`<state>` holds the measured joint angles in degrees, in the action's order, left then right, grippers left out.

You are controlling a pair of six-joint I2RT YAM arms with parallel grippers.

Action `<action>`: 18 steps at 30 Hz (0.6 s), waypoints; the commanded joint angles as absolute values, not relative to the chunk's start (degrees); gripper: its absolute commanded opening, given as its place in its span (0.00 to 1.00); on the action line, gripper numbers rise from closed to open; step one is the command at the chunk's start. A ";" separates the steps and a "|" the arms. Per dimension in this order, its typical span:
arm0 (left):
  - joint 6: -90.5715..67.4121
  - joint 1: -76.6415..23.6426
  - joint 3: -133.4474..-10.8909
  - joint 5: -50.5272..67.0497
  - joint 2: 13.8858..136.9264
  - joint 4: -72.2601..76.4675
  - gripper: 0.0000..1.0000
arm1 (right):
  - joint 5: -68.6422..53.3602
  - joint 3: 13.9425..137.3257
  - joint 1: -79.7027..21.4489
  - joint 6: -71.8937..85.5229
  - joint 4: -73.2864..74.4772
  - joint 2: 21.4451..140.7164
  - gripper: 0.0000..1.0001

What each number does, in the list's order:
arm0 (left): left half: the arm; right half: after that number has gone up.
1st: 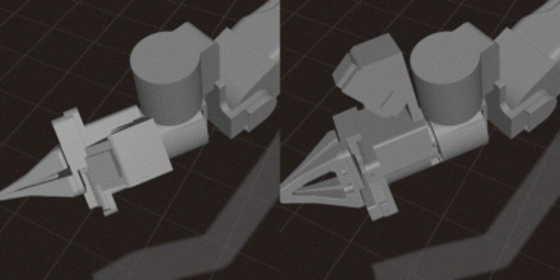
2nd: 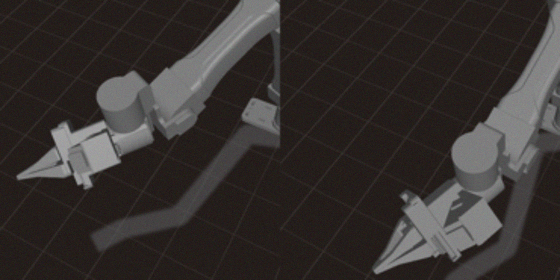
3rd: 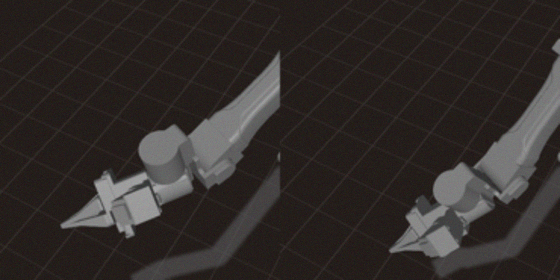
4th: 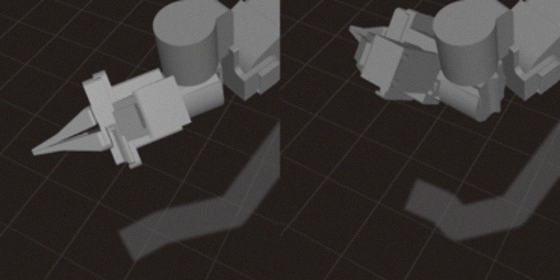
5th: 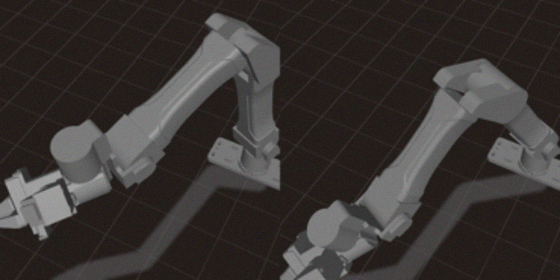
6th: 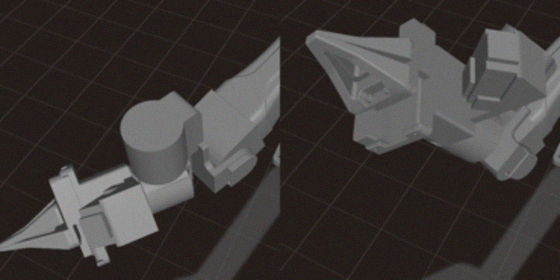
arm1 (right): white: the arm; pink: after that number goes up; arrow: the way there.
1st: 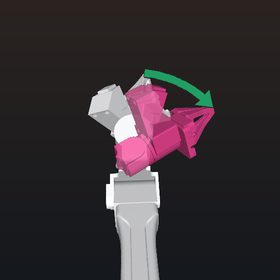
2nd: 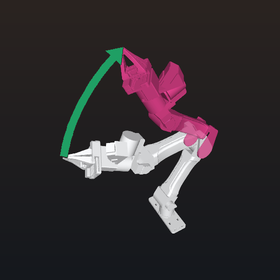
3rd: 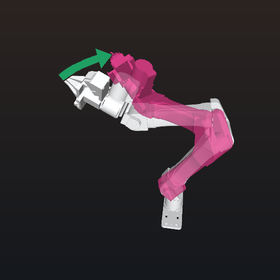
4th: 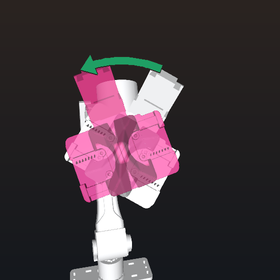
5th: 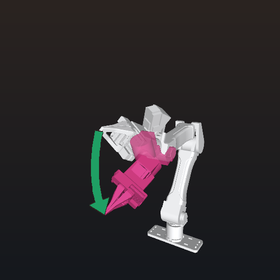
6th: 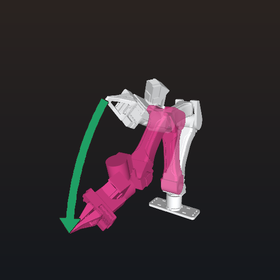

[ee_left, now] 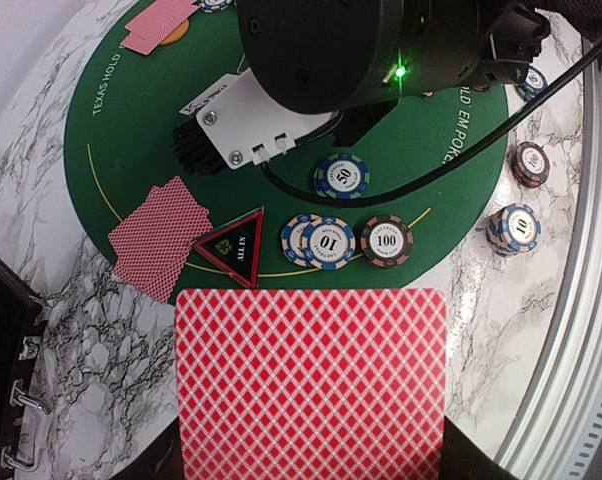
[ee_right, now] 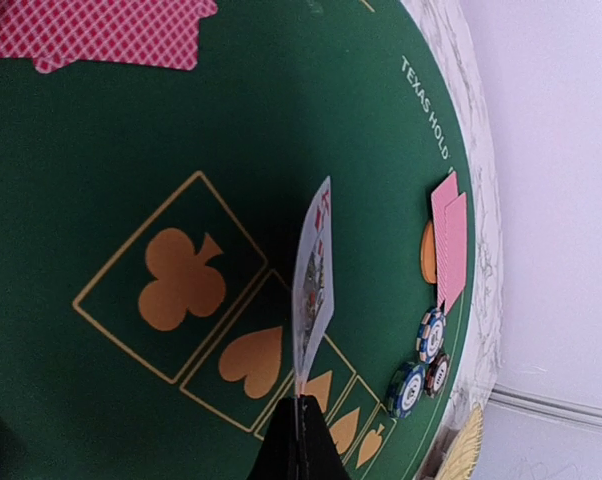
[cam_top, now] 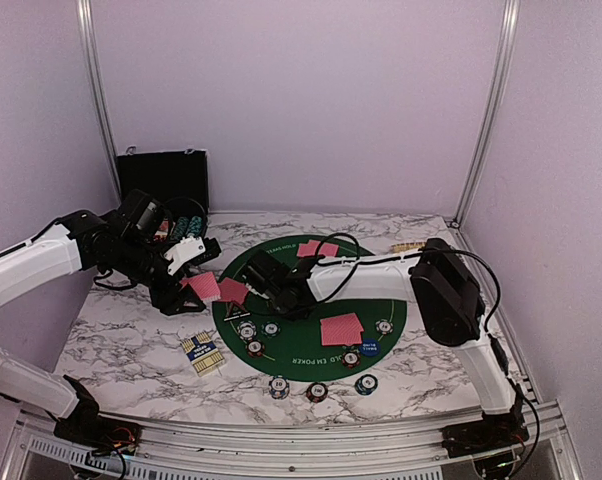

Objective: Distribute texas hold em gaming equipment

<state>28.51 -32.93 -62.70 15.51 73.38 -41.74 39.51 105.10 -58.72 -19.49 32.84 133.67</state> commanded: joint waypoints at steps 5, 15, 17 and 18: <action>28.65 -32.70 -63.18 16.46 72.44 -41.48 0.00 | 35.44 102.61 -59.89 -18.96 32.47 132.59 0.00; 28.65 -32.70 -63.54 16.72 72.87 -41.44 0.00 | 32.68 99.31 -59.95 -16.14 34.08 129.55 0.23; 28.57 -32.70 -63.62 16.72 72.89 -41.44 0.00 | 31.84 99.04 -59.87 -15.49 34.23 128.73 0.32; 28.50 -32.70 -63.63 16.79 72.88 -41.43 0.00 | 31.61 98.85 -59.83 -15.28 34.11 128.31 0.36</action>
